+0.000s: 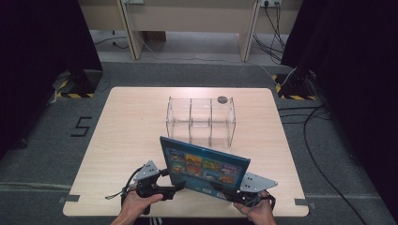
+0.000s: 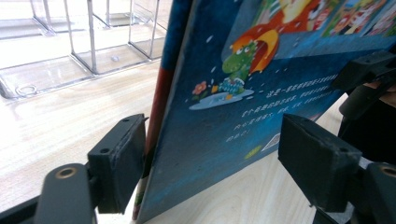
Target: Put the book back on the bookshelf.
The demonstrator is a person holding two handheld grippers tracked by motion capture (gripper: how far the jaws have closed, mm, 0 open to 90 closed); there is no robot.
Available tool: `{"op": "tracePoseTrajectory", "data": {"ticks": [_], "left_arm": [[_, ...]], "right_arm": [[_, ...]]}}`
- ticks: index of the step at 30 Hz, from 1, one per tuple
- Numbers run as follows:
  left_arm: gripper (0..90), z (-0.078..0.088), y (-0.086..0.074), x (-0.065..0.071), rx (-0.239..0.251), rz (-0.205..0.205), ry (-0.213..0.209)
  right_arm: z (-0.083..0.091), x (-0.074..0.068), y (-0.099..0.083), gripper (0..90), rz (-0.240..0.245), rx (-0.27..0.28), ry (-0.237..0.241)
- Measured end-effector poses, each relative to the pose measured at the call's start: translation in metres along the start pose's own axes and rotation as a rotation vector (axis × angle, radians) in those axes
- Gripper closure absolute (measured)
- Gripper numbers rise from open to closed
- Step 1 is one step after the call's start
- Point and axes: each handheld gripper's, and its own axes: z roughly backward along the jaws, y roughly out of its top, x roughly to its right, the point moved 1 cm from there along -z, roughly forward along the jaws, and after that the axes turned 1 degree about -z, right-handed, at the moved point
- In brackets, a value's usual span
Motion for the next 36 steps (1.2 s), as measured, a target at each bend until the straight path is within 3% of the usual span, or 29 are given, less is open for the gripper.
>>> {"op": "tracePoseTrajectory", "data": {"ticks": [7,12,16,20,25,30,33,36], "left_arm": [[26.1,0.0,-0.003,-0.006,0.009,0.041,-0.011],[26.4,0.0,-0.007,-0.011,-0.001,0.096,-0.023],[26.6,0.004,-0.007,-0.015,0.006,0.101,-0.008],[26.8,0.009,-0.01,-0.021,-0.02,0.096,0.047],[27.0,0.011,-0.011,-0.026,-0.039,0.115,0.058],[26.8,0.008,-0.014,-0.026,-0.085,0.109,0.054],[26.5,0.004,-0.019,-0.027,-0.192,0.056,0.089],[26.3,0.001,-0.025,-0.027,-0.267,0.011,0.12]], "right_arm": [[0.0,-0.006,0.0,82.7,0.022,0.006,0.021],[0.004,-0.01,0.008,83.1,0.078,0.013,0.011],[0.006,-0.01,0.011,83.2,0.046,0.049,0.003],[0.012,-0.005,0.015,83.2,0.008,0.099,-0.007],[0.018,0.0,0.016,83.2,-0.011,0.117,-0.037],[0.024,0.005,0.018,83.2,-0.002,0.12,-0.077],[0.029,0.007,0.018,83.2,-0.004,0.13,-0.106],[0.036,0.01,0.019,83.2,-0.008,0.137,-0.134]]}}
